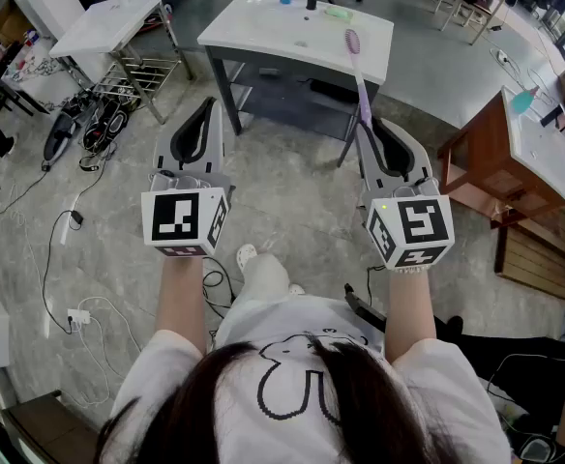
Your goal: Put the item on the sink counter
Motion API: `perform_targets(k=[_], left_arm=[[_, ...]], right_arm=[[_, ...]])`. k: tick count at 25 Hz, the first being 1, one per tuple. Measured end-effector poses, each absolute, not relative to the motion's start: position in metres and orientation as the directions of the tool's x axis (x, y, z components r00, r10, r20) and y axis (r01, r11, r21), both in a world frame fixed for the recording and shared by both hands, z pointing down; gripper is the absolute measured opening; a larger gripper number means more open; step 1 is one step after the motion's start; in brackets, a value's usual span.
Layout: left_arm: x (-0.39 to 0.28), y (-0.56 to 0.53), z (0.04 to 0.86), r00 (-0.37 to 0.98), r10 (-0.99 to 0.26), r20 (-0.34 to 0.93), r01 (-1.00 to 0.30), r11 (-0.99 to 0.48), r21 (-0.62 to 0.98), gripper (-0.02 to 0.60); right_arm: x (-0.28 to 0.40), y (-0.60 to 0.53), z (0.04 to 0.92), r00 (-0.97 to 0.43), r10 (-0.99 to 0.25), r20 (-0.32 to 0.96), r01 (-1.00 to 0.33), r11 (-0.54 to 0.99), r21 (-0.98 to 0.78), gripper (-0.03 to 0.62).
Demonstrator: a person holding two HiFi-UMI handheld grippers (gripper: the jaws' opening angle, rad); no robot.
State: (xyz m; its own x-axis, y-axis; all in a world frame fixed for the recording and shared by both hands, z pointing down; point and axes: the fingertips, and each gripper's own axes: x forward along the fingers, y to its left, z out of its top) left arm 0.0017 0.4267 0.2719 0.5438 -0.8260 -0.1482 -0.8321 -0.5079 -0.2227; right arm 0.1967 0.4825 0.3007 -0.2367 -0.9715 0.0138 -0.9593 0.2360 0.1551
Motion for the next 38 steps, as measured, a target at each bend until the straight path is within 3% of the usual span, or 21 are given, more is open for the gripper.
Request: perform_targets(k=[17, 38], left_arm=[[0.036, 0.349, 0.284, 0.554, -0.821, -0.139, -0.828, -0.525, -0.2, 0.008], [0.0, 0.097, 0.273, 0.465, -0.871, -0.16, -0.883, -0.444, -0.151, 0.008]], right_arm=[[0.234, 0.415, 0.31, -0.217, -0.976, 0.026, -0.969, 0.219, 0.116, 0.078], [0.214, 0.165, 0.296, -0.287, -0.955, 0.07, -0.939, 0.295, 0.175, 0.078]])
